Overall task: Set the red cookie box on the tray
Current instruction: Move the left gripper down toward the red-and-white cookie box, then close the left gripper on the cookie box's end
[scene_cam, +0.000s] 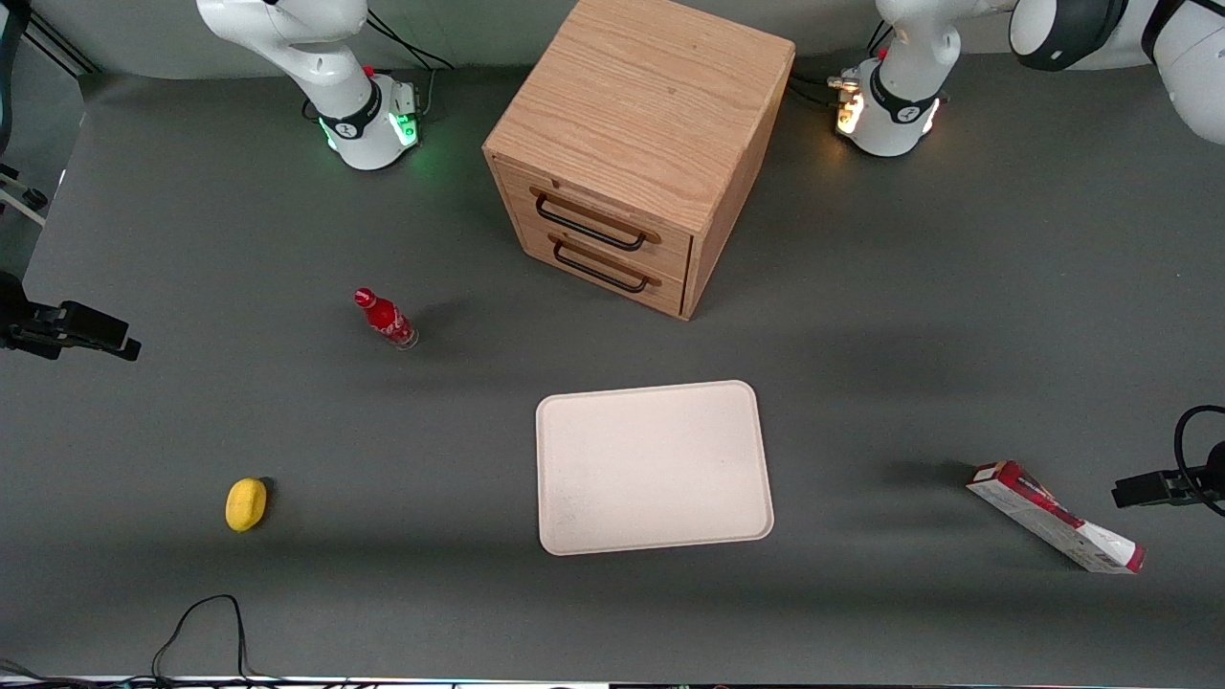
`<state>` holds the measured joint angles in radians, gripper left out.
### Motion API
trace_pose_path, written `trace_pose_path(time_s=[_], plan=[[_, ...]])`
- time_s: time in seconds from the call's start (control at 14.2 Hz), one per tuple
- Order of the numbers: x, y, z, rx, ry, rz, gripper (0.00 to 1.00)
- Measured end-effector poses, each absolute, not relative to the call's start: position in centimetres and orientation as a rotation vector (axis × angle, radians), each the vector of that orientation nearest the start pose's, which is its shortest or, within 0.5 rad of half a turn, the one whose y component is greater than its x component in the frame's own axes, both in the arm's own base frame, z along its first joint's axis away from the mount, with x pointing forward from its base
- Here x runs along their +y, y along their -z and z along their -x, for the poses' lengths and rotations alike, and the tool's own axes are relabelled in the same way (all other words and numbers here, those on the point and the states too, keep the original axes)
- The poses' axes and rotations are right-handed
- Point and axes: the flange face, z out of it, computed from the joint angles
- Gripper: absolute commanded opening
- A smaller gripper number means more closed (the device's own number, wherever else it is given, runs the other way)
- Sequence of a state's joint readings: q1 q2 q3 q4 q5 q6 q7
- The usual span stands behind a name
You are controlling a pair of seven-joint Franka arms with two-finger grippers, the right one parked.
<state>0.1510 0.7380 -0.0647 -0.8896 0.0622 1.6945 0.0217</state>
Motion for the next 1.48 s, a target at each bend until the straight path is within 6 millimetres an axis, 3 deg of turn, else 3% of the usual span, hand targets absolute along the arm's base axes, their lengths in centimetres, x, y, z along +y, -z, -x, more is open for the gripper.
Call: trace_pose_path(time_s=[0.35,0.63,0.85,1.2,1.34,1.48], plan=[[11.7,-44.4,-75.6,-0.664,0.099,3.074,1.0],[12.7,-42.8,-75.8,-1.066,0.077,2.998,1.0],[12.5,-39.4,-76.4,-1.118,0.066,2.983,1.0],[12.0,-30.8,-77.0,-1.135,0.079,2.982,0.98],[12.1,-28.5,-76.9,-1.142,0.042,2.975,0.89],[12.2,-27.1,-77.0,-1.168,0.051,2.966,0.65]])
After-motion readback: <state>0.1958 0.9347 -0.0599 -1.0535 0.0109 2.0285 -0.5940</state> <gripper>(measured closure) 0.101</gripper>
